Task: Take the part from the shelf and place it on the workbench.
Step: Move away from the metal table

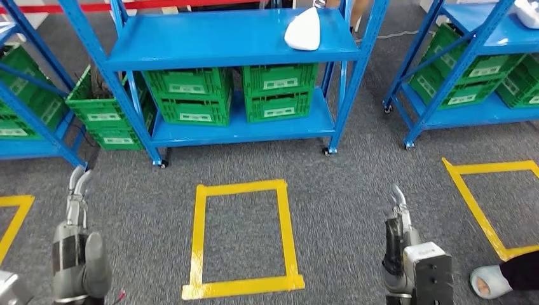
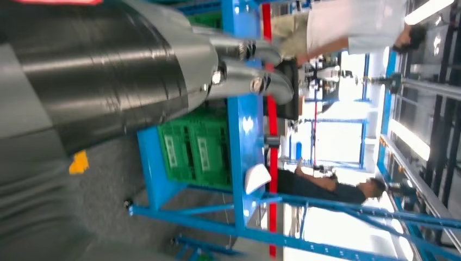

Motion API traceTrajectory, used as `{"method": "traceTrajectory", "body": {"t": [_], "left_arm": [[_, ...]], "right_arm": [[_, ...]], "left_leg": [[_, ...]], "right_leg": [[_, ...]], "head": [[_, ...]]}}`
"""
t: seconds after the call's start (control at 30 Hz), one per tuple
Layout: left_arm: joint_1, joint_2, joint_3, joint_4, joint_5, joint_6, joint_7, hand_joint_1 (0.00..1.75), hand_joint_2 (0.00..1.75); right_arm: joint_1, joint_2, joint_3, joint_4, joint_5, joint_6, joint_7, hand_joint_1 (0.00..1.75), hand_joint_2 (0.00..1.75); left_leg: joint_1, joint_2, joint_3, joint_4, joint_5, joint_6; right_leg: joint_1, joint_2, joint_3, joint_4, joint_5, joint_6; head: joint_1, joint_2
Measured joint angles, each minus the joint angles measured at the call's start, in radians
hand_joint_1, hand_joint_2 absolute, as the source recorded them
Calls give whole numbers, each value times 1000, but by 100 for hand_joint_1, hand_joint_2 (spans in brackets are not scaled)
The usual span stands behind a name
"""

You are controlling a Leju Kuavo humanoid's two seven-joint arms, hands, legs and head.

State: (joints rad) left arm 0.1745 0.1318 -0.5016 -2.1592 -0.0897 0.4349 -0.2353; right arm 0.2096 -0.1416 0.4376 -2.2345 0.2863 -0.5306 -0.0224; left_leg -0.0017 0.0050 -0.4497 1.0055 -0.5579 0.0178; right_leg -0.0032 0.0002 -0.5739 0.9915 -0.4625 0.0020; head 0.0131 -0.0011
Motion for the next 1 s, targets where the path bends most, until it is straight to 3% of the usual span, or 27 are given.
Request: {"method": "traceTrajectory", "body": {"t": [0.07, 0.13, 0.17, 0.2, 0.23, 0.3, 0.37, 0.43, 0.53, 0.6, 0.67, 0.7, 0.73, 0.77, 0.87, 0.93, 1.0], "left_arm": [[-1, 0, 0, -1, 2, 0, -1, 0, 0], [-1, 0, 0, -2, 6, 0, -2, 0, 0], [0, 0, 0, -2, 7, 0, -2, 0, 0], [1, 0, 0, -2, 8, 0, -3, 0, 0], [1, 0, 0, -1, 9, 0, -3, 0, 0], [1, 0, 0, -1, 10, 0, -4, 0, 0], [2, 1, 0, 0, 8, 0, -4, 0, 0], [3, 1, 0, 0, -25, 2, 2, 0, 0], [-11, -2, 2, -4, -148, -2, 44, 0, 0], [-29, -6, 5, -11, -209, -19, 80, 0, 0], [-41, -13, 9, -15, -221, -40, 101, 0, 0], [-43, -16, 10, -16, -213, -48, 105, 0, 0], [-45, -18, 12, -16, -202, -56, 106, 0, 0], [-46, -20, 14, -16, -191, -60, 103, 0, 0], [-49, -26, 21, -17, -169, -64, 88, 0, 0], [-49, -29, 25, -18, -163, -66, 81, 0, 0], [-50, -32, 29, -19, -161, -66, 78, 0, 0]], "right_arm": [[-2, 0, 0, 0, 0, 0, 0, 0, 0], [-2, 0, 0, 0, 0, 0, 0, 0, 0], [-2, 0, 0, 0, 0, 0, 0, 0, 0], [-1, 0, 0, 1, 0, 1, 0, 0, 0], [-1, 0, 0, 1, 0, 1, 0, 0, 0], [-1, 0, 0, 1, 0, 1, 0, 0, 0], [-2, 0, 0, 2, 0, 1, 0, 0, 0], [-3, 0, 0, 3, 0, 1, 1, 0, 0], [-16, 0, 0, 2, 0, 13, 15, 0, 0], [-34, 1, -3, 1, -1, 33, 32, 0, 0], [-45, 1, -7, 1, -2, 53, 43, 0, 0], [-46, 1, -9, 1, -2, 60, 45, 0, 0], [-47, 1, -11, 1, -2, 65, 46, 0, 0], [-48, 1, -12, 1, -2, 68, 45, 0, 0], [-50, 2, -15, 1, -2, 66, 35, 0, 0], [-50, 3, -16, 0, -1, 62, 30, 0, 0], [-50, 4, -16, 0, -1, 58, 28, 0, 0]], "left_leg": [[4, -2, -44, 81, -38, -7], [10, -3, -127, 199, -82, -13], [14, -3, -163, 234, -88, -16], [18, -3, -185, 239, -74, -19], [21, -3, -188, 207, -38, -22], [26, -4, -159, 90, 51, -29], [23, -5, -137, 21, 63, -28], [18, -5, -132, 20, 50, -14], [21, -4, -114, 11, 70, 9], [21, -3, -106, 5, 72, 17], [16, -3, -104, 4, 67, 24], [13, -4, -102, 4, 64, 26], [11, -5, -99, 5, 61, 28], [9, -7, -94, 5, 58, 28], [6, -9, -79, 4, 45, 23], [5, -10, -75, 2, 39, 14], [6, -9, -72, -4, 38, 2]], "right_leg": [[-5, 1, 22, -5, 0, -7], [-8, 4, 26, -4, -7, -8], [-9, 5, 29, -4, -12, -6], [-12, 7, 34, -3, -18, -3], [-14, 9, 42, -2, -25, 1], [-20, 12, 60, 2, -41, 12], [-22, 14, 65, 6, -54, 27], [-21, 15, 60, 5, -63, 44], [-22, 11, 57, 27, -86, 61], [-22, 9, 13, 120, -132, 64], [-21, 8, -72, 261, -186, 64], [-20, 8, -105, 306, -194, 62], [-19, 8, -125, 325, -186, 60], [-17, 8, -121, 295, -155, 56], [-8, 6, -44, 96, -36, 36], [-1, 5, -12, 33, -11, 26], [2, 7, -3, 25, -10, 19]], "head": [[-9, 0], [-19, 0], [-22, 0], [-24, 0], [-27, 0], [-32, 0], [-39, 0], [-41, 0], [-30, 0], [-14, 0], [-2, 0], [2, 0], [5, 0], [8, 0], [17, 0], [19, 0], [19, 0]]}}
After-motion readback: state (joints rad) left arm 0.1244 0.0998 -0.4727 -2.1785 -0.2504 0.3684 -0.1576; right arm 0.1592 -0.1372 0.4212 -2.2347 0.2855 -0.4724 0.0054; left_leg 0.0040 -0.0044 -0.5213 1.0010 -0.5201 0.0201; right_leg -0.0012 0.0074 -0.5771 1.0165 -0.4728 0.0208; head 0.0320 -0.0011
